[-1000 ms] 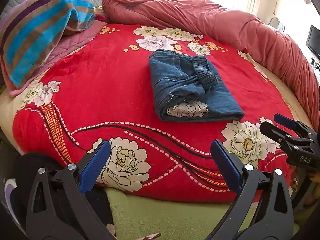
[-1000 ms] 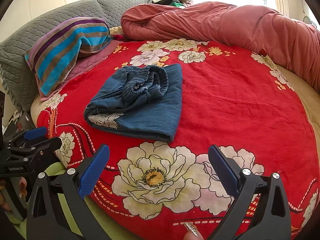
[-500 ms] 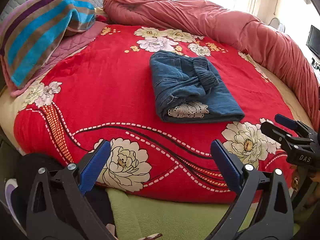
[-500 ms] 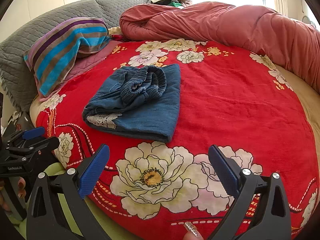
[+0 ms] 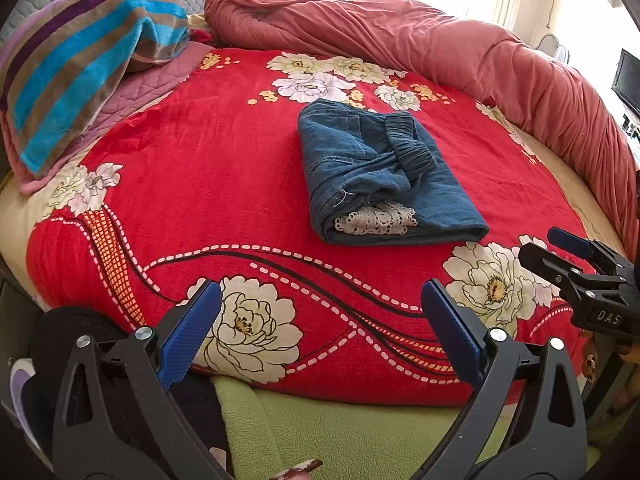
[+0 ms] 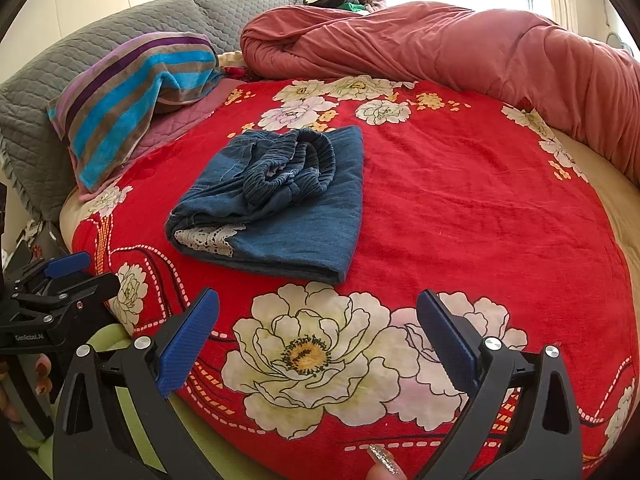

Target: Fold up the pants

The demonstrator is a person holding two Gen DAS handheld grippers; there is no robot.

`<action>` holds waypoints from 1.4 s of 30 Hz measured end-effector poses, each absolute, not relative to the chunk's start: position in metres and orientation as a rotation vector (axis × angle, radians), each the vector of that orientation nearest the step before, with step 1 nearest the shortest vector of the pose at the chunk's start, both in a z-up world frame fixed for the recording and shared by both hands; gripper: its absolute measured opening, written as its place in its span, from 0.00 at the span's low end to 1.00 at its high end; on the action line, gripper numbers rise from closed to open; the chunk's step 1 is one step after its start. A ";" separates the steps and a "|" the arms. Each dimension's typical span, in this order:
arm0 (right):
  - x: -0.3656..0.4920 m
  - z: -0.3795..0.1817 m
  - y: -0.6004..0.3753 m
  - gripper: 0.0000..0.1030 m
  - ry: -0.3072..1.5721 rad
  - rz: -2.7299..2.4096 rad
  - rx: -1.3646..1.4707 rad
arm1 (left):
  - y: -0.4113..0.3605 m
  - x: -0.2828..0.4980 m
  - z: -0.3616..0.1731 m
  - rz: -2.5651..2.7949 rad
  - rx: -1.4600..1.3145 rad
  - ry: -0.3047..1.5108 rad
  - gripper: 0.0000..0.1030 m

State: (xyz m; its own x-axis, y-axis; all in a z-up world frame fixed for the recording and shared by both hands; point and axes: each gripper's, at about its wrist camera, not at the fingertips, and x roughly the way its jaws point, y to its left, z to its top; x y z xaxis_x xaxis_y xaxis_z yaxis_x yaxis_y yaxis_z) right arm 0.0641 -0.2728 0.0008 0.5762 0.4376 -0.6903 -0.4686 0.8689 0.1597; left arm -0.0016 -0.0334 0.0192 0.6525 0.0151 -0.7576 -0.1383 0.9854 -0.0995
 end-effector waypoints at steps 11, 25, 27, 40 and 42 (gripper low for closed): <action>0.067 -0.001 -0.273 0.95 0.798 0.524 -0.045 | -0.036 -0.002 0.019 0.088 -0.146 0.854 0.91; 0.073 -0.004 -0.281 0.95 0.802 0.498 -0.047 | -0.033 -0.002 0.019 0.092 -0.140 0.862 0.91; 0.075 -0.005 -0.285 0.95 0.804 0.483 -0.045 | -0.030 -0.001 0.018 0.092 -0.142 0.869 0.91; 0.131 -0.021 -0.376 0.95 0.816 0.173 0.018 | 0.061 0.033 0.012 0.279 -0.275 0.884 0.91; 0.145 -0.022 -0.399 0.95 0.810 0.092 0.023 | 0.090 0.047 0.010 0.342 -0.304 0.889 0.91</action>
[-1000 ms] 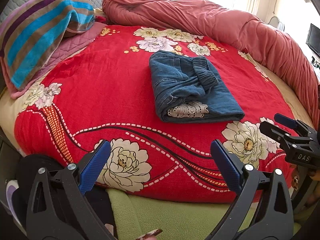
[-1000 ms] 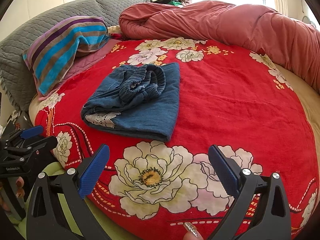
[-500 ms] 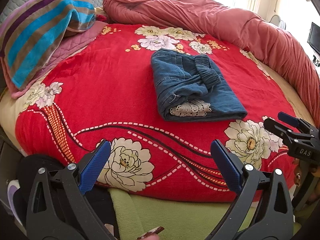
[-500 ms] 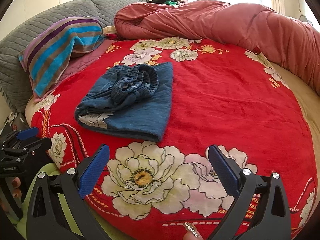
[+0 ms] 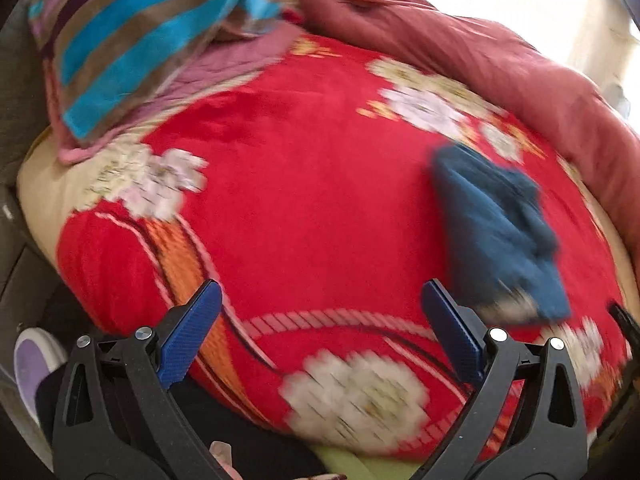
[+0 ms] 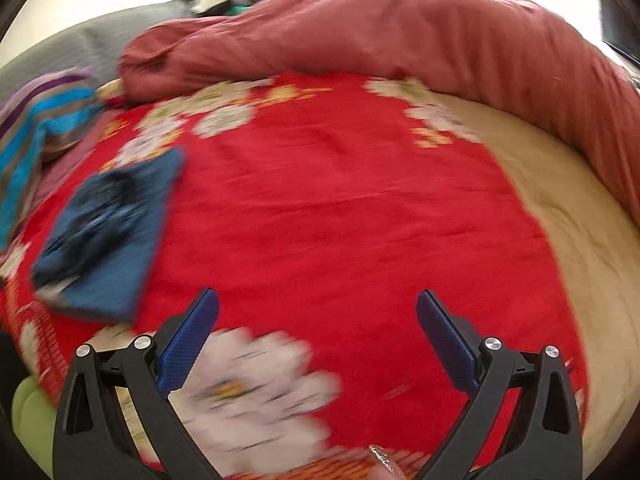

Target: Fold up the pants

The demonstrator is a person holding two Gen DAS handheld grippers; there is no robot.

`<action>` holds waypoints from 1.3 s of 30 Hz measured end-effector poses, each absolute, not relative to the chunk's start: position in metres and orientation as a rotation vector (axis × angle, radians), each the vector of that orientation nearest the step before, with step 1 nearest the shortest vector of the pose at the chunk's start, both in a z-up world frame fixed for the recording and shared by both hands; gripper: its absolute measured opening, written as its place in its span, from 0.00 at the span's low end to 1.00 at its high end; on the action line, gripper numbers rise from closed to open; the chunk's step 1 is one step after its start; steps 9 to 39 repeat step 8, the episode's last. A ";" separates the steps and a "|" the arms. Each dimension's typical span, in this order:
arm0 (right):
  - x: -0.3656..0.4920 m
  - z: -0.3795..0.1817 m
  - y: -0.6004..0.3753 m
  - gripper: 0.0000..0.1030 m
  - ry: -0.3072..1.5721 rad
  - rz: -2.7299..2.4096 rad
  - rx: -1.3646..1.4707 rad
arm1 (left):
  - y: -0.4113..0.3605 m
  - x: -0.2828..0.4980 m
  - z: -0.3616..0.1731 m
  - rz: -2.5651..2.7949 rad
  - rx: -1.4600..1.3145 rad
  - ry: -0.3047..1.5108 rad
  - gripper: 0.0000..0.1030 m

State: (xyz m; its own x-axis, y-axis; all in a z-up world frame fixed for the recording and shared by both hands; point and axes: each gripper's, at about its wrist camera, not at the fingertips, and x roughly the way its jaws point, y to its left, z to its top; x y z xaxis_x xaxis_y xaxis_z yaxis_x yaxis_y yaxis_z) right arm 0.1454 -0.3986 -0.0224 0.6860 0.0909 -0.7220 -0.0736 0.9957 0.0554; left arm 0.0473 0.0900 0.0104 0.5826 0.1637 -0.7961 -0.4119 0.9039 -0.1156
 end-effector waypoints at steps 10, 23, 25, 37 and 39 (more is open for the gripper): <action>0.204 -0.032 -0.511 0.95 0.818 -0.222 0.136 | 0.216 0.119 -0.007 0.625 -0.359 0.948 0.91; 0.204 -0.032 -0.511 0.95 0.818 -0.222 0.136 | 0.216 0.119 -0.007 0.625 -0.359 0.948 0.91; 0.204 -0.032 -0.511 0.95 0.818 -0.222 0.136 | 0.216 0.119 -0.007 0.625 -0.359 0.948 0.91; 0.204 -0.032 -0.511 0.95 0.818 -0.222 0.136 | 0.216 0.119 -0.007 0.625 -0.359 0.948 0.91; 0.204 -0.032 -0.511 0.95 0.818 -0.222 0.136 | 0.216 0.119 -0.007 0.625 -0.359 0.948 0.91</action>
